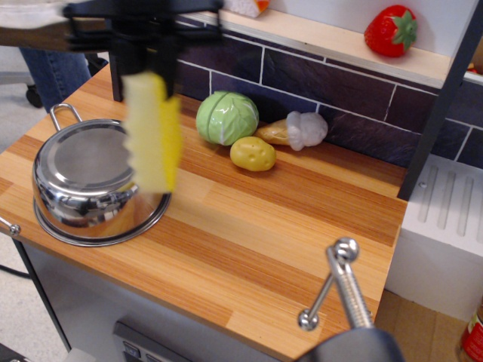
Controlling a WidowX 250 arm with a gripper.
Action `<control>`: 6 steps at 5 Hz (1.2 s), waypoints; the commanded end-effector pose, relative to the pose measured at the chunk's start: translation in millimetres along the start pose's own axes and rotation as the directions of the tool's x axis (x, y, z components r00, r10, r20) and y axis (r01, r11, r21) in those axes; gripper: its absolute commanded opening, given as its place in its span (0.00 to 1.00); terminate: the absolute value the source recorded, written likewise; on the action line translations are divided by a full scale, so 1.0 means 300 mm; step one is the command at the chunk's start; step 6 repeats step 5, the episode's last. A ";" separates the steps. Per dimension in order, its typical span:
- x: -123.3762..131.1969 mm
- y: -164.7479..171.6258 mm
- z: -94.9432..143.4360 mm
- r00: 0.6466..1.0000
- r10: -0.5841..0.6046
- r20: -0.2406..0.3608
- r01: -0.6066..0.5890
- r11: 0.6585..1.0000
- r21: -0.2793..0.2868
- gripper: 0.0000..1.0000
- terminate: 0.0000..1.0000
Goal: Wipe pot with sponge
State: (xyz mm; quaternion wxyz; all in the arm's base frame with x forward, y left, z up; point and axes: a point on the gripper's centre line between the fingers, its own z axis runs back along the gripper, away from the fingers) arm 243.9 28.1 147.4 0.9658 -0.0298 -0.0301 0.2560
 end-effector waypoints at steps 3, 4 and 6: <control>0.076 0.168 -0.122 0.997 0.016 0.074 -0.013 0.999 -0.032 0.00 0.00; 0.066 0.243 -0.056 0.997 0.034 0.073 -0.032 0.999 -0.025 0.00 0.00; 0.050 0.326 -0.033 0.991 0.038 0.128 -0.042 0.999 0.029 0.00 1.00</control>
